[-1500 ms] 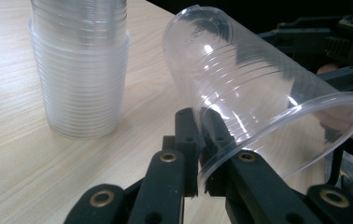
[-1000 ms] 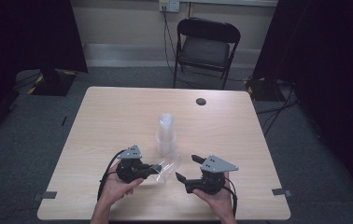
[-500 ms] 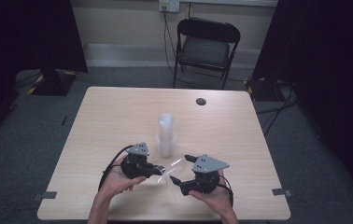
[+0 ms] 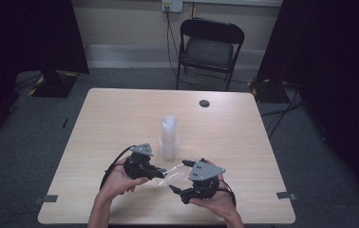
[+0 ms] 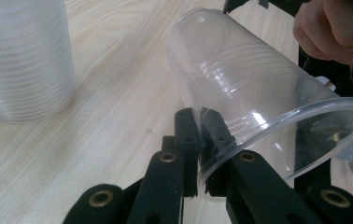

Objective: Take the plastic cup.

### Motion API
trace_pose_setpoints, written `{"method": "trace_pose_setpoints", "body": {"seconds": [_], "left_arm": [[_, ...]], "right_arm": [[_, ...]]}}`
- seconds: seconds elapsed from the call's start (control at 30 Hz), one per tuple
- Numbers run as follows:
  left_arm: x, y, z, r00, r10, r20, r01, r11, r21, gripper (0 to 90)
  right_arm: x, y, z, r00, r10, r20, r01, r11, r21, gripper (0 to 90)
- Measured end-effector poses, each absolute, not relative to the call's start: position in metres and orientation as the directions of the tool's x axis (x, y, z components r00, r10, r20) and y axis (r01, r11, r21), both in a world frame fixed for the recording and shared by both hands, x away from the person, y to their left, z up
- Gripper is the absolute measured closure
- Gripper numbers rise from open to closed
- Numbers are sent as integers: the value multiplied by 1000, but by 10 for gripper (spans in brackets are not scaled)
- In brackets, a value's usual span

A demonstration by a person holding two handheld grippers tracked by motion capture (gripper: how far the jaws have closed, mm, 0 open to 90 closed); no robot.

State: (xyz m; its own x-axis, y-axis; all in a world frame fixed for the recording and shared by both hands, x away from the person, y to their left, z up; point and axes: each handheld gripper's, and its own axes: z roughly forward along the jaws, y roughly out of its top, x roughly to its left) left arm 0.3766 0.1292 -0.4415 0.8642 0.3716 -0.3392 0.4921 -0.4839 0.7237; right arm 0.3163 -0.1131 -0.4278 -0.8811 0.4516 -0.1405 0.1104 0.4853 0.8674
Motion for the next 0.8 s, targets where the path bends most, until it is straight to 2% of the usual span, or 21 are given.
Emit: {"method": "trace_pose_setpoints", "body": {"seconds": [0.13,0.37,0.57,0.8], "left_arm": [[379,131,-441,850,376,-369,517,-465,718,866],[382,127,-443,829,384,-406,552,-445,706,872],[383,122,-441,822,386,-418,562,-433,705,873],[384,116,-443,816,392,-425,571,-432,698,886]], "right_arm": [[315,-105,-431,-887,418,-197,74,549,832,94],[315,-91,-438,-874,409,-262,53,616,786,92],[316,-81,-439,-855,401,-330,18,658,753,121],[316,-73,-436,-863,371,-344,-19,655,755,174]]}}
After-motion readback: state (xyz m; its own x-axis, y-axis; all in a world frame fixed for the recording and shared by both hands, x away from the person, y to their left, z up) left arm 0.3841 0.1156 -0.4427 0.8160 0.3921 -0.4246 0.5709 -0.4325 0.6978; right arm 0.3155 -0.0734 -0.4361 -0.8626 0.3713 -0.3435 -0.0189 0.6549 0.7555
